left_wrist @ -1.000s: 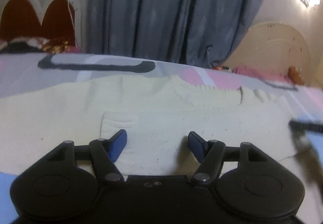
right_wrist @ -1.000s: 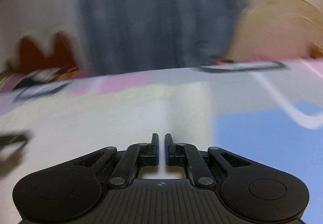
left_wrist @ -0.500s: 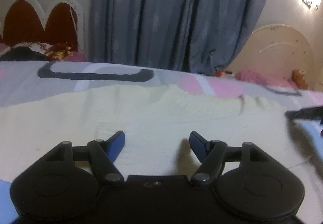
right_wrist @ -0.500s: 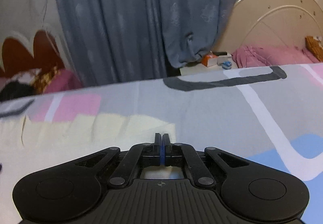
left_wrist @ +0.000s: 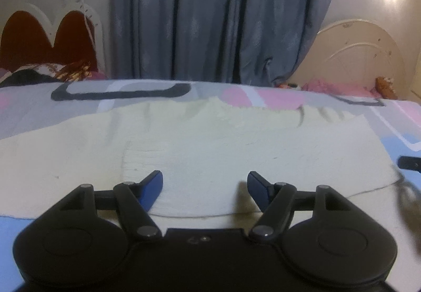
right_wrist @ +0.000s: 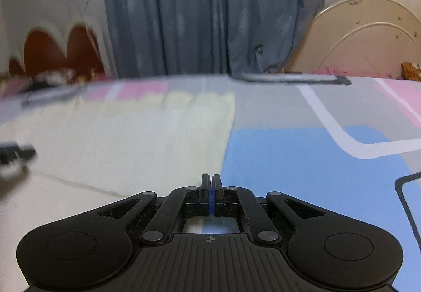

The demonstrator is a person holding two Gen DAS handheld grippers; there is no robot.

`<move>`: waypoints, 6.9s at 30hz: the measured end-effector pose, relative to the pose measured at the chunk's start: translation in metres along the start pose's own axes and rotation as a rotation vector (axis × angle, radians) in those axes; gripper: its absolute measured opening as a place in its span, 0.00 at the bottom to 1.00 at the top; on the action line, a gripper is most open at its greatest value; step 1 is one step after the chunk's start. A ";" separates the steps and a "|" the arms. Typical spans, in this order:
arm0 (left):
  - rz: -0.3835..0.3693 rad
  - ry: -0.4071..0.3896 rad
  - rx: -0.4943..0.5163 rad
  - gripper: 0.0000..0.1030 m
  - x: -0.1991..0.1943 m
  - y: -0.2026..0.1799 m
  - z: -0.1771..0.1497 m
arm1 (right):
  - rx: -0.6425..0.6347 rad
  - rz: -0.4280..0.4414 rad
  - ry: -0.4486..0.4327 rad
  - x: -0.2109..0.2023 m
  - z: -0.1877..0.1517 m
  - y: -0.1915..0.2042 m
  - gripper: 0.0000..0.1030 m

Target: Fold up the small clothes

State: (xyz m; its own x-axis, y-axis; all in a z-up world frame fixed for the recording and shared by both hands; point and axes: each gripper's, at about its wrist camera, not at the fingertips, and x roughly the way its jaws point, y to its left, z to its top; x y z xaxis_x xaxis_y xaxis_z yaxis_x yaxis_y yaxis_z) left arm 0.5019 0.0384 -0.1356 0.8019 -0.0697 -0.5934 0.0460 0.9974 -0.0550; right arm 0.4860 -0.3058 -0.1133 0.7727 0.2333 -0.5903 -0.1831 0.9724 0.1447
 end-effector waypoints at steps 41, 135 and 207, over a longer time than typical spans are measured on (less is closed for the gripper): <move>0.154 -0.071 -0.268 0.70 -0.087 0.120 -0.036 | 0.029 -0.016 0.018 -0.006 0.011 0.041 0.00; 0.124 0.045 -0.177 0.48 -0.020 0.071 -0.024 | -0.106 0.021 -0.049 0.018 0.038 0.082 0.01; -0.032 -0.014 -0.079 0.61 0.051 0.046 0.051 | 0.083 0.060 -0.003 0.051 0.057 0.027 0.04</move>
State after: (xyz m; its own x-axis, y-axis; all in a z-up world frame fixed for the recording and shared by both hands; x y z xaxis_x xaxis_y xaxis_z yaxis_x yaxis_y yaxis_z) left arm 0.5753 0.0815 -0.1275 0.8088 -0.1012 -0.5793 0.0253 0.9902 -0.1377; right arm 0.5553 -0.2676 -0.0945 0.7636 0.2907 -0.5766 -0.1781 0.9531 0.2448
